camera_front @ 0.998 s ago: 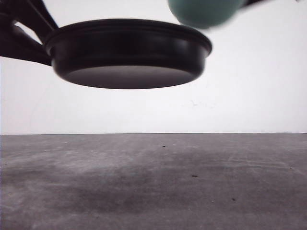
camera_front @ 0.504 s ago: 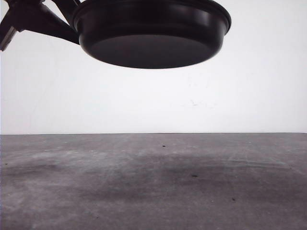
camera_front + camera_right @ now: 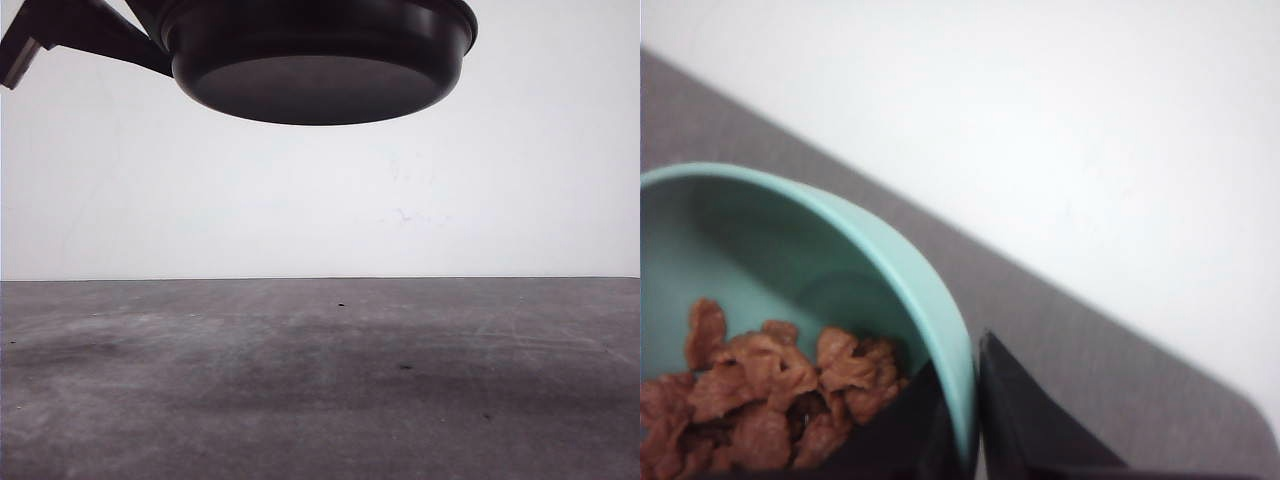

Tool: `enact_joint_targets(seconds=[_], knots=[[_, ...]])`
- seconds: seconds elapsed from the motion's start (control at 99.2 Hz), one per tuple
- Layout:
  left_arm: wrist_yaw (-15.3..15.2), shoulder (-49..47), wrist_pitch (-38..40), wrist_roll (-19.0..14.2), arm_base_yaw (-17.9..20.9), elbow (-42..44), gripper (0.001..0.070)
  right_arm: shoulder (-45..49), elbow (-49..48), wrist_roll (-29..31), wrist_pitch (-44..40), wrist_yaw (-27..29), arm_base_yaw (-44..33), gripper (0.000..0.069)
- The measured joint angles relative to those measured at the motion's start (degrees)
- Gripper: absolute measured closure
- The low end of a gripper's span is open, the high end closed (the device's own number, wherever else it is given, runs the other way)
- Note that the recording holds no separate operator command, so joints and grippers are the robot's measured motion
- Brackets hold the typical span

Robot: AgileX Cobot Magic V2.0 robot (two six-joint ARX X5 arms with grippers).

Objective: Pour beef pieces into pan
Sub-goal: 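Lift the bowl and tip the beef cubes into the held pan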

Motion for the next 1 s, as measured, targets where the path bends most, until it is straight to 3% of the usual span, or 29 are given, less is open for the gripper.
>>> enact_joint_targets(seconds=[0.423, 0.998], knots=[[-0.04, 0.02, -0.09, -0.15, 2.14, 0.31, 0.0653, 0.09, -7.23, -19.34, 18.88, 1.79, 1.62, 0.0677], [0.22, 1.88, -1.68, -0.20, 4.72, 5.57, 0.0653, 0.11, -7.50, -42.82, 39.82, -8.07, 0.72, 0.0677]])
